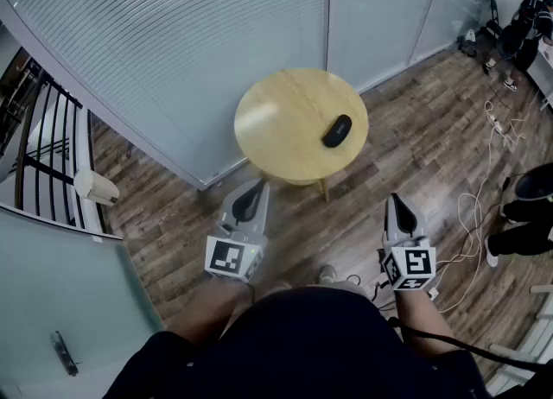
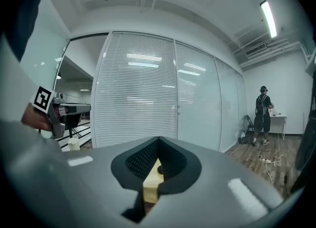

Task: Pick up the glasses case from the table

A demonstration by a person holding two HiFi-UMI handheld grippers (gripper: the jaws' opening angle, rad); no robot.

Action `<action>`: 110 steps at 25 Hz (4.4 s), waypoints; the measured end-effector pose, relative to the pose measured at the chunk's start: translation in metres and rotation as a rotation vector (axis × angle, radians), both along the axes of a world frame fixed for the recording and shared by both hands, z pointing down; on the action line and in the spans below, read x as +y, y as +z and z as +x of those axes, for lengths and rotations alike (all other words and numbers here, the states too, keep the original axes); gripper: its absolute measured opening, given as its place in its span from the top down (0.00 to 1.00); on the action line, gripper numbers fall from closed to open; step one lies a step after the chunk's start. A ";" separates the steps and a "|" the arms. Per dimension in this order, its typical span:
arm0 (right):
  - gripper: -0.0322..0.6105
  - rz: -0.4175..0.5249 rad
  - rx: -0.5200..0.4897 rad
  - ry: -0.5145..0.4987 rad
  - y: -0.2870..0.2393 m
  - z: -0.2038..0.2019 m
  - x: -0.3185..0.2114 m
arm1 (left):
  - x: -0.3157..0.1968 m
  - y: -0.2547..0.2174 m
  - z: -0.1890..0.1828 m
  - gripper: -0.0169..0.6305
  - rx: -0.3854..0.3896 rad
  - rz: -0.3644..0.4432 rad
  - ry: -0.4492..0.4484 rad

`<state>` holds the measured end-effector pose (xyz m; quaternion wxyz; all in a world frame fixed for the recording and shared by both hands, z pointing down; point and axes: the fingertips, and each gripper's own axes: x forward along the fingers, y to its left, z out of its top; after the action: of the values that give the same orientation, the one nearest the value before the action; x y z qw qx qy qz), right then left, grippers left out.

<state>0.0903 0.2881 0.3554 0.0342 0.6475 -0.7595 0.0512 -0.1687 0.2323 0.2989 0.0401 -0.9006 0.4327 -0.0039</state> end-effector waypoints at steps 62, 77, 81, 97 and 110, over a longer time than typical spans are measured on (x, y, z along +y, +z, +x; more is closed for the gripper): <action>0.94 -0.274 -0.192 0.036 0.136 0.054 -0.408 | -0.432 0.106 0.137 0.97 -0.105 -0.182 0.210; 0.54 -0.446 -0.401 -0.011 0.296 0.034 -0.456 | -0.493 0.235 0.165 0.97 -0.154 -0.283 0.256; 0.40 -0.519 -0.508 0.002 0.333 0.032 -0.467 | -0.504 0.259 0.163 0.97 -0.167 -0.317 0.252; 0.38 -0.702 -0.625 0.025 0.389 0.021 -0.497 | -0.520 0.278 0.136 0.97 -0.186 -0.405 0.190; 0.45 -0.667 -0.589 -0.129 0.327 -0.008 -0.512 | -0.508 0.238 0.131 0.97 -0.118 -0.376 0.203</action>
<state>0.0825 -0.2236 0.6827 0.0264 0.5103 -0.7177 0.4731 -0.0375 -0.2755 0.5366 -0.1030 -0.9294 0.3283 -0.1333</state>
